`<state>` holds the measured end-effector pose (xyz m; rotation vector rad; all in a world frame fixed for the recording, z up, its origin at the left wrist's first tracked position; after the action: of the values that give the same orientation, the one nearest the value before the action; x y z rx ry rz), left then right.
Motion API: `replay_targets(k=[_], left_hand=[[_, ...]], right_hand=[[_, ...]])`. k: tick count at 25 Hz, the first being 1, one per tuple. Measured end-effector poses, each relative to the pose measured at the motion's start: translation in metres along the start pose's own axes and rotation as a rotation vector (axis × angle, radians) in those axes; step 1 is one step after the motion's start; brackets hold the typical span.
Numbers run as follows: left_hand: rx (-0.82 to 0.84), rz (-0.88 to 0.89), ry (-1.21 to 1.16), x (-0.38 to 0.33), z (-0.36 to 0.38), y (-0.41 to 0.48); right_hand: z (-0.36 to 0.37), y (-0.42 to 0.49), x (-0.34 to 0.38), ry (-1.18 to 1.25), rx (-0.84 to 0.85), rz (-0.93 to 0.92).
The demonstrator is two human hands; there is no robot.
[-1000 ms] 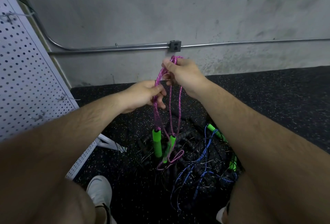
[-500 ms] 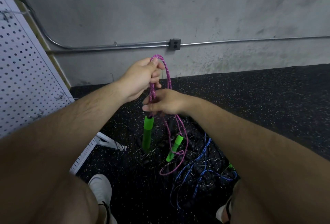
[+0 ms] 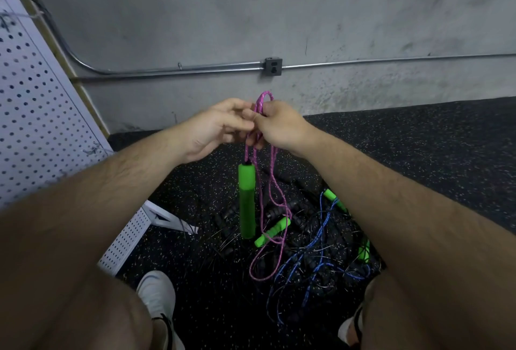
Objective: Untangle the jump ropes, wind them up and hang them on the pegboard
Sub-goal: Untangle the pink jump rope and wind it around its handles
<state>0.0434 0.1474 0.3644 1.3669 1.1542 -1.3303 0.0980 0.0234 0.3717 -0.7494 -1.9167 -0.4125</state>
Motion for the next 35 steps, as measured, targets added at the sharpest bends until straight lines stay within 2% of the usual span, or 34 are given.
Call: replay_targets(k=[2,5,7,10,14,16,18,21,23,24,26,27,28,31,33,35], left_hand=[[0.054,-0.076,0.09,0.016,0.008,0.002],[0.11,-0.109,0.165,0.027,0.013,0.008],[0.141,-0.11,0.239,0.026,0.01,0.011],[0.148,-0.174,0.485,0.035,0.008,0.011],[0.007,-0.294,0.604,0.076,0.021,0.02],[-0.003,-0.329,0.614,0.107,0.04,0.032],[-0.001,-0.366,0.592,0.146,0.062,0.045],[0.013,-0.467,0.556,0.218,0.08,0.058],[0.032,-0.534,0.541,0.261,0.081,0.065],[0.026,-0.556,0.521,0.276,0.079,0.07],[-0.016,-0.592,0.464,0.297,0.073,0.079],[-0.049,-0.606,0.454,0.304,0.07,0.084],[-0.082,-0.616,0.454,0.309,0.065,0.088],[-0.122,-0.658,0.441,0.327,0.051,0.092],[-0.147,-0.677,0.433,0.339,0.039,0.091],[-0.192,-0.692,0.429,0.35,0.031,0.088]], right_hand=[[-0.008,-0.003,0.003,-0.086,-0.078,0.014],[-0.013,-0.008,0.0,-0.15,-0.08,0.058],[-0.014,-0.007,-0.006,-0.092,-0.056,0.072],[-0.022,-0.01,-0.01,-0.045,-0.051,0.122],[-0.04,-0.024,-0.04,-0.274,0.029,0.401],[-0.038,-0.029,-0.075,-0.299,0.085,0.543],[-0.033,-0.037,-0.116,-0.324,0.08,0.609],[-0.016,-0.049,-0.187,-0.278,-0.074,0.638],[0.005,-0.06,-0.239,-0.233,-0.201,0.731],[0.016,-0.066,-0.259,-0.26,-0.262,0.786],[0.033,-0.072,-0.286,-0.484,-0.363,0.83],[0.041,-0.069,-0.296,-0.604,-0.337,0.792],[0.052,-0.061,-0.307,-0.657,-0.238,0.739],[0.098,-0.036,-0.346,-0.51,0.123,0.756],[0.121,-0.018,-0.371,-0.362,0.188,0.828],[0.134,-0.001,-0.388,-0.193,0.144,0.907]])
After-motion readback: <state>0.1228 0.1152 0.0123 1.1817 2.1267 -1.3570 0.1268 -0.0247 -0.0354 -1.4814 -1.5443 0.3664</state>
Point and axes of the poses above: each hand's wrist, its own y-axis towards the middle knuckle, its own z-axis out of the palm, x = y × z, the point moved 4 cm from there along y, towards the middle knuckle, and after that the axes turned 10 degrees about x, right-handed, at the moved point
